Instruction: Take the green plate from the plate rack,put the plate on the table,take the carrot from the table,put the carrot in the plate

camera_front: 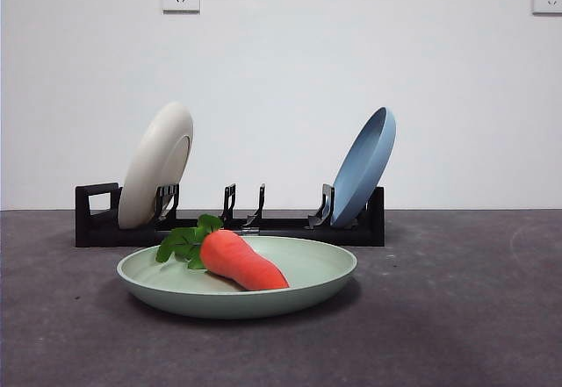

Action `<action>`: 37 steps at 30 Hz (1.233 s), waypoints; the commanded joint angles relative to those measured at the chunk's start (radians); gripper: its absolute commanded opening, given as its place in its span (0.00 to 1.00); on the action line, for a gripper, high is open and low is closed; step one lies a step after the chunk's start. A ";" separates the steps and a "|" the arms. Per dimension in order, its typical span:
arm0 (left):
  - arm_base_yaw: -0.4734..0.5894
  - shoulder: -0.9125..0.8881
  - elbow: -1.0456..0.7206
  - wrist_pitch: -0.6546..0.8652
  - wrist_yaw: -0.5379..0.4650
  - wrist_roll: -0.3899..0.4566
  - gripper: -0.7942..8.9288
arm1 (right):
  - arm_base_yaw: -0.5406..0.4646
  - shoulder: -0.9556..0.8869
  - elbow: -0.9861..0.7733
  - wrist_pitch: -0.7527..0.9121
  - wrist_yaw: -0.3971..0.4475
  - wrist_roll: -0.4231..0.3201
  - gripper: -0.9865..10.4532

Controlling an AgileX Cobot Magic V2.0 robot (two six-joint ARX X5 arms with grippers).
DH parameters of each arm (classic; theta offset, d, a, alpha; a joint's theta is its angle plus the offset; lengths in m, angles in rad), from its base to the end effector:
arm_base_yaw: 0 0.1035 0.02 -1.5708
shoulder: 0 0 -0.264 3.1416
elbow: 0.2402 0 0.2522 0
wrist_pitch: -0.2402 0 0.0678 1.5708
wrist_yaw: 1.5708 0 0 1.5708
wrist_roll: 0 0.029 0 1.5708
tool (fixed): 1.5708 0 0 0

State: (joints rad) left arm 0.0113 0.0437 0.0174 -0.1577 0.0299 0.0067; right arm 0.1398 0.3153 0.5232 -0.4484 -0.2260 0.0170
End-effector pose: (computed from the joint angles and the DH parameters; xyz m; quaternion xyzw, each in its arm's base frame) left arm 0.0979 0.0002 0.1509 0.0014 0.0918 -0.0096 0.9957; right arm 0.0878 0.0189 0.2718 0.0135 0.1214 0.1795 0.9761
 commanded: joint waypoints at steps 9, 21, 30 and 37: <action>0.003 -0.003 -0.013 -0.001 0.000 -0.006 0.08 | -0.068 -0.218 -0.357 0.349 0.011 -0.011 0.09; 0.003 -0.003 -0.013 -0.001 0.000 -0.006 0.08 | -0.068 -0.314 -0.505 0.365 0.105 0.032 0.09; 0.003 -0.003 -0.013 -0.001 0.000 -0.006 0.08 | -0.067 -0.314 -0.518 0.280 0.101 0.080 0.09; 0.003 -0.003 -0.013 -0.001 0.000 -0.006 0.08 | -0.067 -0.314 -0.518 0.280 0.102 0.079 0.09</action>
State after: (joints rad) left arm 0.0113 0.0437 0.0174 -0.1627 0.0299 0.0063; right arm 0.0723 0.0048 0.0158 -0.1608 -0.1234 0.0834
